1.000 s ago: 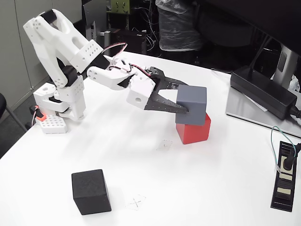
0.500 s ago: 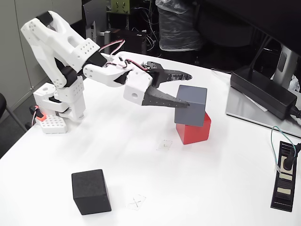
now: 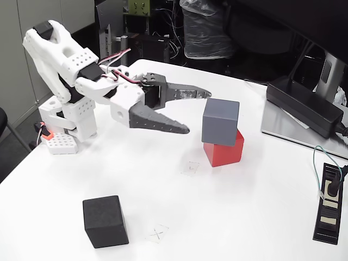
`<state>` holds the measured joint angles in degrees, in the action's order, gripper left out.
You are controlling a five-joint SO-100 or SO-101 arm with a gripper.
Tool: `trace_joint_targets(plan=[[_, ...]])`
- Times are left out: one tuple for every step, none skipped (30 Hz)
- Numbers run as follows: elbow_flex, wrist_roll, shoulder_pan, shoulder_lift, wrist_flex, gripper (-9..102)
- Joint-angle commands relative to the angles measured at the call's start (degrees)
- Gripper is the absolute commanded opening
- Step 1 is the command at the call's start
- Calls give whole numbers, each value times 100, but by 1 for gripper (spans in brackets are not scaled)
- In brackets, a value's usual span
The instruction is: Stack the three blocks in an ordered color.
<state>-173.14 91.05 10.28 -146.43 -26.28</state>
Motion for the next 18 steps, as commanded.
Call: trace_joint_targets(plan=[[88, -536, 88, -343, 325, 39], [176, -712, 88, -475, 527, 39], [272, -861, 97, -615, 747, 39], [378, -976, 114, -756, 1028, 39], [501, -1107, 123, -888, 1345, 39], [642, -1160, 149, -1011, 1696, 39], [782, -1239, 158, -1107, 2057, 39], [949, -1283, 167, -1204, 2479, 39], [1107, -1301, 176, -1274, 2909, 39], [1292, -1301, 185, -1327, 3375, 39], [1468, -1310, 246, -1354, 3823, 39], [1679, -1310, 360, -1371, 4289, 39], [1898, -1301, 492, -1371, 4755, 39], [2127, -1274, 624, -1371, 5212, 39], [2355, -1257, 738, -1362, 5634, 39], [2593, -1239, 853, -1354, 6047, 39], [2830, -1239, 949, -1327, 6434, 39], [3059, -1239, 1046, -1310, 6794, 39]])
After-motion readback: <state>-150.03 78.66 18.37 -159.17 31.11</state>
